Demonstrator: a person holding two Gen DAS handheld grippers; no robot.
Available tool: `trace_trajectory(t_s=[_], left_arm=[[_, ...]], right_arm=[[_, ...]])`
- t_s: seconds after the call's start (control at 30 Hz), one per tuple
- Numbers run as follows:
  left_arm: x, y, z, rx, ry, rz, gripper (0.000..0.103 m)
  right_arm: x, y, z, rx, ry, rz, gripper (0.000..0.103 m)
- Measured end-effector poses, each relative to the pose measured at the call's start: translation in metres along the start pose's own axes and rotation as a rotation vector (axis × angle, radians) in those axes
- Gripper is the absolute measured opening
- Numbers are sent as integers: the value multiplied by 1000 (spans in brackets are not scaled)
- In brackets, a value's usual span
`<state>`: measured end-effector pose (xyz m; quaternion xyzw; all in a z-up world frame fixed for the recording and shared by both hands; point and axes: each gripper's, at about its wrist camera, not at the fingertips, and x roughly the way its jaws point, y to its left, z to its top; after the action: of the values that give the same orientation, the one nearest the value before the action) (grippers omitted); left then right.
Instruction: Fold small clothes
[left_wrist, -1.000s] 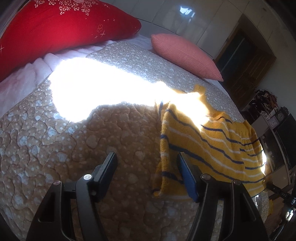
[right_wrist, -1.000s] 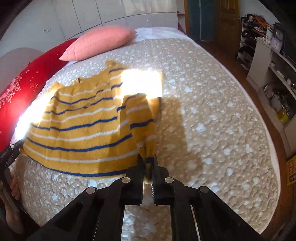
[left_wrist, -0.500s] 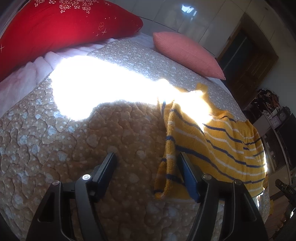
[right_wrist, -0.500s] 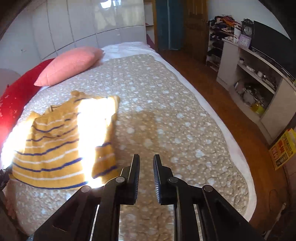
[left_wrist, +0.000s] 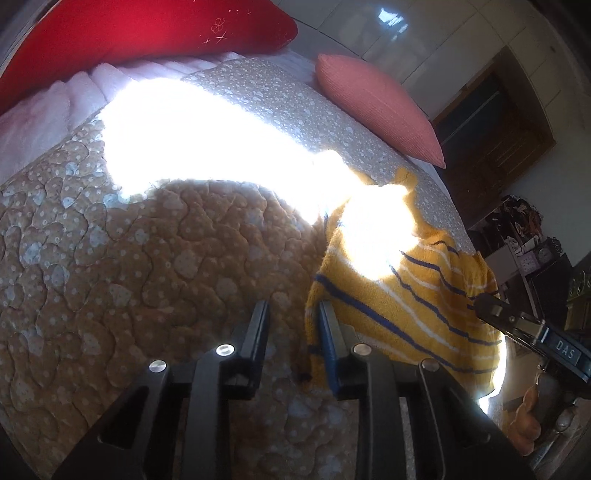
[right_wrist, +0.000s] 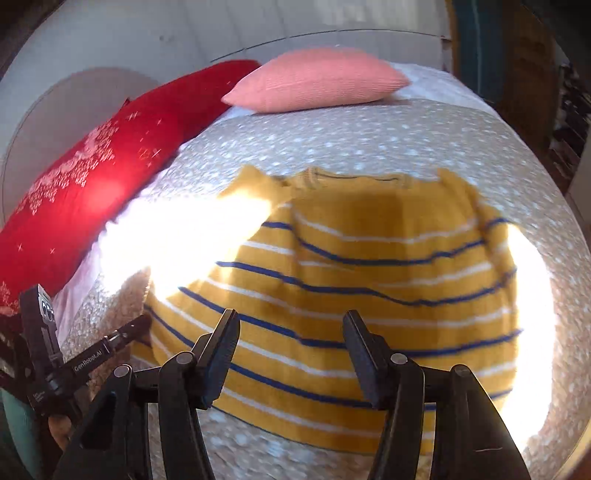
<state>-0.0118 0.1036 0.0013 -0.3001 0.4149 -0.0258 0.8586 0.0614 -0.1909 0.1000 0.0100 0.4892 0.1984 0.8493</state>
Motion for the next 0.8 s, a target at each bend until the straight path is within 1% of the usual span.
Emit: trace_trajectory(t_s=[0.07,0.1,0.17,0.2,0.23,0.3,0.33,0.43,0.47,0.5,0.57,0.6,0.63,0.7,0.73,0.8], left_arm=[[-10,6,4,-26,-12,-27,26],[-17,9,6,-37,-38,-11,26],[-31,17,12,-42,-108,71,30],[-38,22,14,-49,-137,109,34],[-43,28,17,-67,-158,134,36],[-51,43,22,-116,-182,146,37],[-53,50,24,-139,-185,148,37],[-54,66,26,-195,-182,140,37],[-53,68,26,-207,-175,133,37],[-51,68,26,-212,-167,129,37],[-48,65,24,-196,-161,136,37],[-47,62,23,-182,-163,145,37],[-46,58,22,-167,-166,151,37],[-45,52,21,-139,-173,154,37],[-45,48,19,-126,-176,155,37],[-43,43,18,-100,-179,166,37]], right_arm=[[27,31,16,-42,43,34,62],[40,46,24,-63,61,44,62],[66,73,35,-114,81,21,63],[77,85,40,-139,87,1,64],[89,94,45,-161,97,-21,68],[111,108,49,-198,120,-90,71],[122,114,50,-218,130,-138,74],[145,130,48,-316,132,-318,75],[151,134,45,-356,137,-365,77],[154,137,42,-377,129,-395,76],[151,137,40,-376,117,-417,57],[148,135,42,-375,115,-447,29],[142,129,45,-363,113,-436,19],[118,107,54,-285,92,-335,16],[101,93,58,-247,63,-294,15],[62,57,64,-175,1,-257,15]])
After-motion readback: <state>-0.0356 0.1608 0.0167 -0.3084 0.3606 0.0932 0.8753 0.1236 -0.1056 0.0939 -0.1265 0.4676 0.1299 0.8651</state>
